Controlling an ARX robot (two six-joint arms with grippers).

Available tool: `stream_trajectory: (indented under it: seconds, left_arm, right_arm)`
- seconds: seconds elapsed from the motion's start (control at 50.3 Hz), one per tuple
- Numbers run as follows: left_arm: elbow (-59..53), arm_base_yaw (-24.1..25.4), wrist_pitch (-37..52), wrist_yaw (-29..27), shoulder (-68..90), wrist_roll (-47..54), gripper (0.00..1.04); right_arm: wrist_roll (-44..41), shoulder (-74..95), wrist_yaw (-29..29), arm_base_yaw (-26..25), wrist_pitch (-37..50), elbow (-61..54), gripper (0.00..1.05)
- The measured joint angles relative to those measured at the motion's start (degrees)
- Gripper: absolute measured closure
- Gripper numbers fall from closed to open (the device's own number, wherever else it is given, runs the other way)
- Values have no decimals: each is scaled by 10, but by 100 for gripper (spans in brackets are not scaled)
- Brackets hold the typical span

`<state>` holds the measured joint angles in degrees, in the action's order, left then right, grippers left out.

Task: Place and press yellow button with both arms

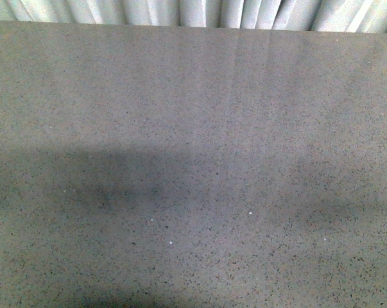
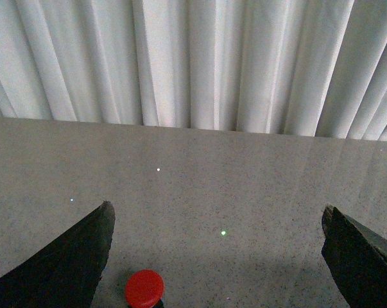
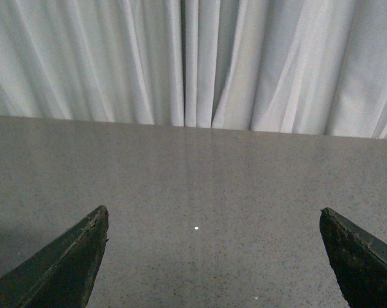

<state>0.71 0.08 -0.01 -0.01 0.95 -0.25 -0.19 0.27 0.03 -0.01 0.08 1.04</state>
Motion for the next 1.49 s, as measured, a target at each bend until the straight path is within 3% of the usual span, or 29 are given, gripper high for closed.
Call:
stream_trajectory:
  seconds: [0.696,0.776,0.816,1.094,1.492]
  left_arm:
    - [0,0,0,0,0,0,9]
    - [63,36,-141,103,85,-12,9]
    - [94,57,-170,132,159,-13,9]
    - [142,190,127,108,538,-8,9]
    - [150,290,250,110,728,9,9]
  right_arm:
    - [0,0,0,0,0,0,9]
    - [0,0,0,0,0,0,9]
    - [0,0,-1,0,0,0,9]
    - [0,0,0,0,0,0,9]
    - [0,0,0,0,0,0,9]
